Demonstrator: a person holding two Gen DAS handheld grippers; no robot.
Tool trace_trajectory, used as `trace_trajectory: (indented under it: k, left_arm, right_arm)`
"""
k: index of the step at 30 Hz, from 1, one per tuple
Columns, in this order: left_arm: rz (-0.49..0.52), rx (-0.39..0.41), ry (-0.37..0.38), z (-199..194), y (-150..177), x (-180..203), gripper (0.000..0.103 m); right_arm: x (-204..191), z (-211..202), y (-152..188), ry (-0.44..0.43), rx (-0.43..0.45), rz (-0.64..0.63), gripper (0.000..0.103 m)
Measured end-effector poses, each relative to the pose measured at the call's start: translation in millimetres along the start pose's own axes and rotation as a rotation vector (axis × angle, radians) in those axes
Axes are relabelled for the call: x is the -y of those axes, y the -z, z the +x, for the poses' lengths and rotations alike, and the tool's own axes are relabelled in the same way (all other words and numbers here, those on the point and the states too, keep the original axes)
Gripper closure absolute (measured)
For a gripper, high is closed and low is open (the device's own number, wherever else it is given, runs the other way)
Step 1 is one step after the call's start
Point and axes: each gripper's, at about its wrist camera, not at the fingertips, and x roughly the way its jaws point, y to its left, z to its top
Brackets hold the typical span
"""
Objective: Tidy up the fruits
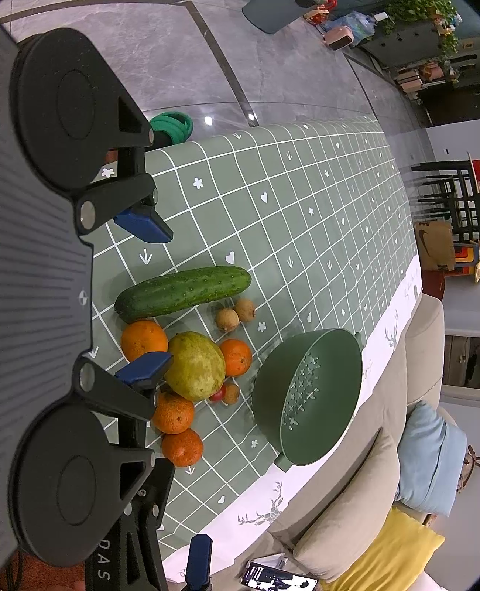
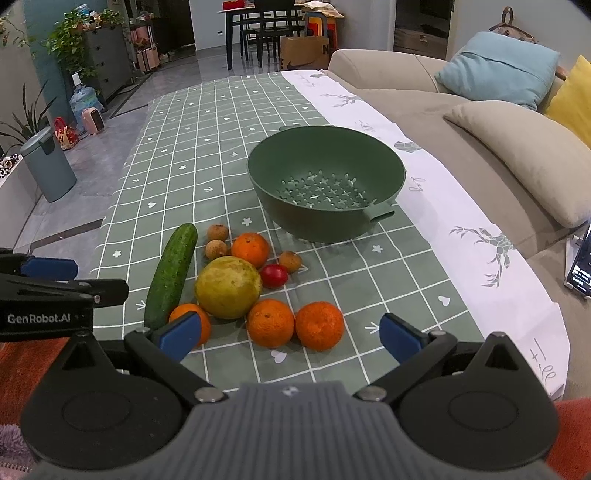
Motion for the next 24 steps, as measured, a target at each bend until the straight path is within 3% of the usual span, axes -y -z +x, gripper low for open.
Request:
trace_trajectory:
  k: [24]
  left_arm:
    - [-0.003,0.003,0.004,0.5,0.4,-0.4,0.024]
  right_arm:
    - [0.1,1.6,0.7,-0.011,0.003,0.001,0.005]
